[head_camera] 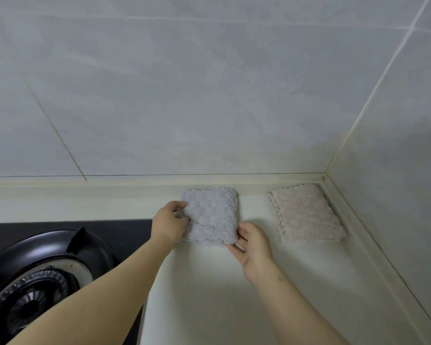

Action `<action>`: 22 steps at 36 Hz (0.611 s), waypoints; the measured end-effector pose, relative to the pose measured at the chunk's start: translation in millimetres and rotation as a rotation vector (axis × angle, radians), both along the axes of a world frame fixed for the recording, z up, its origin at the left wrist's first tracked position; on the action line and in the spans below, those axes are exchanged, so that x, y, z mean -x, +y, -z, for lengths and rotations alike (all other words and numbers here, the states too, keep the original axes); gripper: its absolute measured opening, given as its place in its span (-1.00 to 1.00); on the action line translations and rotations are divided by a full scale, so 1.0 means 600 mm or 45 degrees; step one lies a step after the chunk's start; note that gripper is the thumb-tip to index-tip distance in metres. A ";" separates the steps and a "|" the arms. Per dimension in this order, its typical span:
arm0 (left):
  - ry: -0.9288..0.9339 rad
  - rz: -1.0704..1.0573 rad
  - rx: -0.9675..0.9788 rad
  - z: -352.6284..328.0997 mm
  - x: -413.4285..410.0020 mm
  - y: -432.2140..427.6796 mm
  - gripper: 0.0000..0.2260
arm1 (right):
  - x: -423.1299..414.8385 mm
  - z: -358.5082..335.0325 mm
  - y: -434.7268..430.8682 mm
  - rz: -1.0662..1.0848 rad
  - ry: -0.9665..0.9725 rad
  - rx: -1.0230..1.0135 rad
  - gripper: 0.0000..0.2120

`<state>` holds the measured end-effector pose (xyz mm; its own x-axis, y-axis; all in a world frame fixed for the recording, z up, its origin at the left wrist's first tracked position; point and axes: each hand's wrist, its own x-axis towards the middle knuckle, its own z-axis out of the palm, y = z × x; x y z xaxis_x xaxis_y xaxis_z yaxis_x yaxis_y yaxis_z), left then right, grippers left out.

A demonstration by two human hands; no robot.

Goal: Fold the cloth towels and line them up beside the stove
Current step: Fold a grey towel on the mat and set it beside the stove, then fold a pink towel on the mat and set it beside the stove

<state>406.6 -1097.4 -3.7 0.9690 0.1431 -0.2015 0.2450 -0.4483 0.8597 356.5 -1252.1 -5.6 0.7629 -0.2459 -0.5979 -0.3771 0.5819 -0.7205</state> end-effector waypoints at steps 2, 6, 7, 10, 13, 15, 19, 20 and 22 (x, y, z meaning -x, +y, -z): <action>-0.018 0.003 0.018 -0.004 0.008 0.000 -0.71 | 0.007 -0.006 -0.002 0.002 0.017 0.050 -0.94; -0.059 -0.014 0.015 -0.030 0.039 0.004 -0.73 | 0.033 -0.023 0.001 0.024 0.056 0.166 -0.89; -0.058 -0.018 0.017 -0.038 0.050 0.008 -0.72 | 0.042 -0.030 0.004 0.030 0.059 0.184 -0.87; -0.063 -0.013 0.113 -0.067 0.094 0.022 -0.76 | 0.074 -0.058 0.023 0.004 0.036 0.211 -0.89; -0.074 0.013 0.238 -0.091 0.150 0.045 -0.92 | 0.114 -0.089 0.058 -0.069 -0.011 0.227 -0.95; -0.071 0.002 0.293 -0.102 0.189 0.067 -0.91 | 0.142 -0.106 0.087 -0.113 -0.048 0.234 -0.95; -0.060 -0.069 0.398 -0.119 0.263 0.122 -0.88 | 0.192 -0.132 0.152 -0.236 -0.113 0.224 -0.94; -0.058 -0.099 0.423 -0.122 0.283 0.140 -0.87 | 0.206 -0.137 0.171 -0.288 -0.121 0.229 -0.93; -0.054 -0.158 0.451 -0.127 0.321 0.176 -0.87 | 0.231 -0.145 0.209 -0.396 -0.140 0.247 -0.89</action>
